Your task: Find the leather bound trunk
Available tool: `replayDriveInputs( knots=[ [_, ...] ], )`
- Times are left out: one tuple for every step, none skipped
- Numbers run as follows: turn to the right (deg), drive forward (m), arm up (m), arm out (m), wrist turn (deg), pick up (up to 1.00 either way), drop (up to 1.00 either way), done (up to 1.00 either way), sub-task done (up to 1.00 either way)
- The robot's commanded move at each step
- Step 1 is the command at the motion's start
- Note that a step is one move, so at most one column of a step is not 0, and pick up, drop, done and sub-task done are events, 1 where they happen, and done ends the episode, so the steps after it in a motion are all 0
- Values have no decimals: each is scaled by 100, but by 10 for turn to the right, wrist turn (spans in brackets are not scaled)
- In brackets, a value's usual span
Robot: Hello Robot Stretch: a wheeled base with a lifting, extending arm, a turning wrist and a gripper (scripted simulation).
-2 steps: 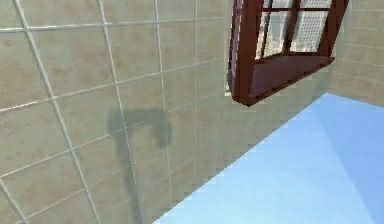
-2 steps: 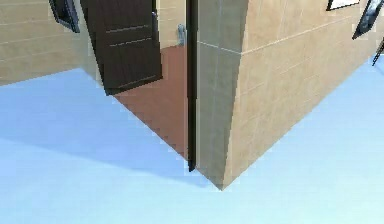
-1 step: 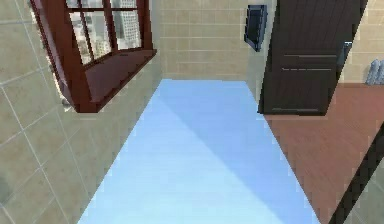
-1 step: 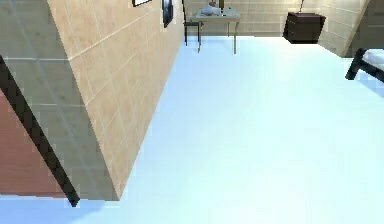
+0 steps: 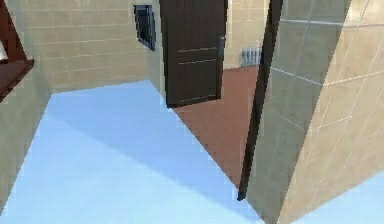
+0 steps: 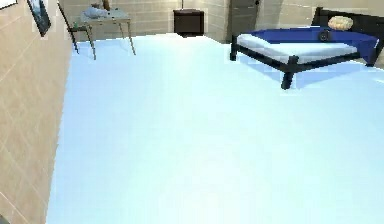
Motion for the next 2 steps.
replayDriveInputs(
  knots=[
    [0, 30, 0, 0, 0, 0, 0, 0, 0],
    [-150, 0, 0, 0, 0, 0, 0, 0, 0]
  ],
)
